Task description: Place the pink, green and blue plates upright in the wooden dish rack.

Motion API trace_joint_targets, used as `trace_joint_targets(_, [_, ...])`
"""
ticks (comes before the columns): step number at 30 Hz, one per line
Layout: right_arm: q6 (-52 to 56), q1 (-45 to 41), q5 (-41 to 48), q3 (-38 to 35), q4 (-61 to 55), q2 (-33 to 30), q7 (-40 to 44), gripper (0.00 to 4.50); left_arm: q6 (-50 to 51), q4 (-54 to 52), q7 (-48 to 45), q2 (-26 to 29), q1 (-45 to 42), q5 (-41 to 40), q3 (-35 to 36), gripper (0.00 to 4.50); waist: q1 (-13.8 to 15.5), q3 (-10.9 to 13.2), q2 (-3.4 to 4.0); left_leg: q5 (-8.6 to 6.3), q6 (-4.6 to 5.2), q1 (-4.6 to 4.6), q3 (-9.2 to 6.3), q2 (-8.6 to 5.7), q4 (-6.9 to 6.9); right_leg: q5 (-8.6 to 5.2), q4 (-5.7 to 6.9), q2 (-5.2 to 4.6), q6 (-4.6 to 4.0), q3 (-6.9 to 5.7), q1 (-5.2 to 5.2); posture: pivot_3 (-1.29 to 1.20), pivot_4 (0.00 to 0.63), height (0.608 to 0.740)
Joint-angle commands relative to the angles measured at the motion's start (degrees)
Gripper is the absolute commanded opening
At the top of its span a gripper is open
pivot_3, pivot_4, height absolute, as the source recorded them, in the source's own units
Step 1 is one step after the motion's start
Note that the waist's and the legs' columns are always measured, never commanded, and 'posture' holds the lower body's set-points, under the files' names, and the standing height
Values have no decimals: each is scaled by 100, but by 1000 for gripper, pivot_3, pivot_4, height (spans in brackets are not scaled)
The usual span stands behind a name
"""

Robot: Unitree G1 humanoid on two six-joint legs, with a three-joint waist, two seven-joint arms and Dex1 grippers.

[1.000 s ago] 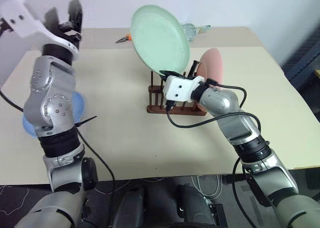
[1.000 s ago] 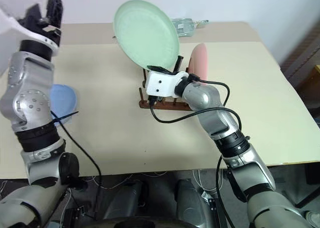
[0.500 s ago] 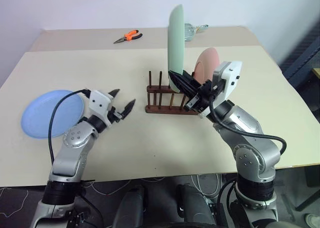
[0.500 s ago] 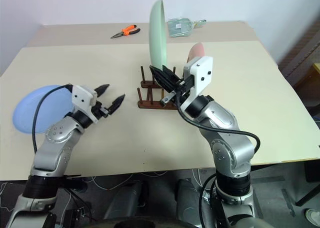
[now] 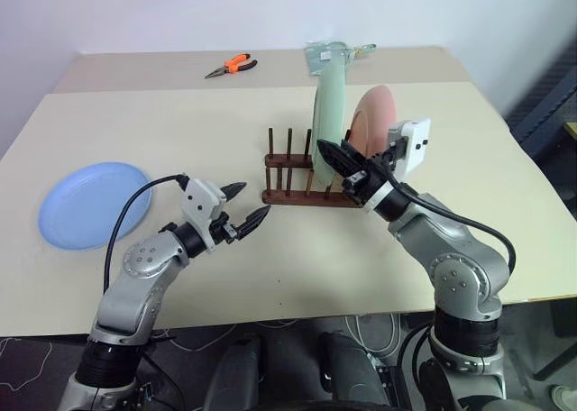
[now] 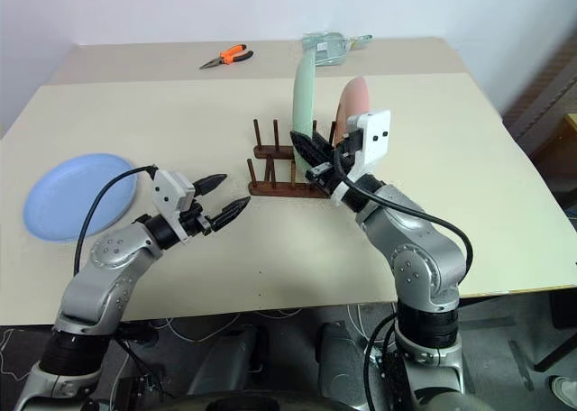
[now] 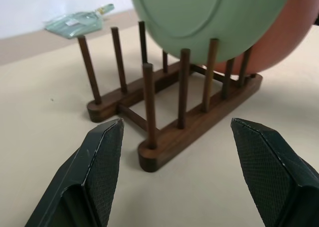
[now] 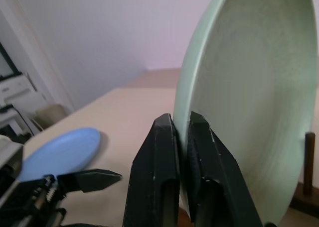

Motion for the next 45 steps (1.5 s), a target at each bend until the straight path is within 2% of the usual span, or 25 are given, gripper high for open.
trace_joint_targets(1, [-135, -183, -15, 70, -82, -168, 107, 2011, 43, -277, -80, -5, 24, -21, -82, 3542, 7, 0, 0, 0, 0, 0, 1, 0, 0, 0, 0, 0, 0, -2, 0, 0, 150, 738])
trace_joint_targets(5, [-652, -411, -739, 380, -89, -629, 253, 3988, 187, -294, -147, -71, 68, -175, -47, 4500, 7, 1, 1, 0, 1, -1, 3, -1, 4, 0, -1, 1, 0, -3, 1, 0, 150, 738])
trace_joint_targets(16, [-1667, -1210, -2300, 941, 106, -1391, 387, 3988, 125, 3, 256, -299, -131, -136, 329, 4500, 13, 1, 1, 1, 3, 0, 4, -2, 9, -1, -1, 13, 2, -9, 5, 0, 150, 738])
trace_joint_targets(18, [-1995, -1490, -2402, 1154, 268, -1546, 840, 3988, 66, 273, 650, -372, -289, 2, 624, 4500, 13, 2, 1, 1, 3, 0, 5, -2, 10, 0, 0, 14, 3, -10, 5, 0, 150, 738])
trace_joint_targets(19, [-2219, -1617, -2566, 1319, 334, -1642, 1031, 4256, 45, 464, 949, -402, -391, 151, 779, 4500, 6, 2, 1, 2, 3, 0, 4, -3, 11, 0, 0, 16, 3, -10, 5, 0, 150, 738])
trace_joint_targets(21, [-2707, -1915, -2994, 1868, 521, -1840, 1549, 4256, 143, 970, 1910, -507, -693, 409, 1322, 4500, -6, 3, 2, 2, 4, 2, 4, -2, 12, 2, 3, 21, 6, -11, 7, 0, 150, 738])
trace_joint_targets(24, [-3163, -2135, -3243, 2335, 896, -1697, 1906, 4256, 663, 1413, 3625, -670, -1173, 721, 2305, 4500, -14, 3, -5, 2, 4, 4, 0, 2, 15, 12, 5, 32, 26, -15, 8, 0, 150, 738])
trace_joint_targets(28, [-3678, -2030, -3568, 2742, 1257, -1510, 2136, 4256, 1353, 1478, 4948, -642, -1253, 1109, 3155, 4500, 8, 2, -8, 2, 4, 2, -2, -2, 15, 12, 5, 28, 29, -16, 9, 0, 150, 738])
trace_joint_targets(34, [-3970, -1758, -3714, 2939, 1436, -1273, 2329, 4256, 2241, 945, 5995, -1025, -1271, 811, 4327, 4500, 30, -3, -26, 1, 0, 1, -7, -5, 17, 13, 6, 21, 29, -22, 11, 0, 150, 738])
trace_joint_targets(39, [-4095, -1637, -3816, 2930, 1538, -1173, 2421, 4256, 2796, 707, 6201, -1508, -1381, 164, 4966, 4500, 25, -6, -30, 1, -4, 2, -10, -6, 17, 13, 8, 18, 29, -24, 10, 0, 150, 738])
trace_joint_targets(40, [-4123, -1616, -3849, 2925, 1561, -1170, 2429, 4500, 2858, 704, 6284, -1629, -1433, -2, 5140, 3978, 26, -6, -30, 1, -5, 2, -10, -7, 16, 13, 8, 18, 29, -25, 10, 0, 150, 738])
trace_joint_targets(41, [-4157, -1599, -3895, 2923, 1585, -1175, 2435, 4500, 2931, 719, 6330, -1716, -1481, -171, 5281, 3631, 23, -6, -30, 1, -5, 2, -10, -7, 16, 13, 7, 18, 29, -24, 10, 0, 150, 738])
trace_joint_targets(45, [-4151, -1540, -4018, 2877, 1620, -1162, 2416, 4500, 3000, 755, 6281, -1758, -1559, -451, 5318, 1612, 20, -6, -30, 2, -7, 4, -10, -7, 16, 13, 9, 19, 28, -24, 10, 0, 150, 738])
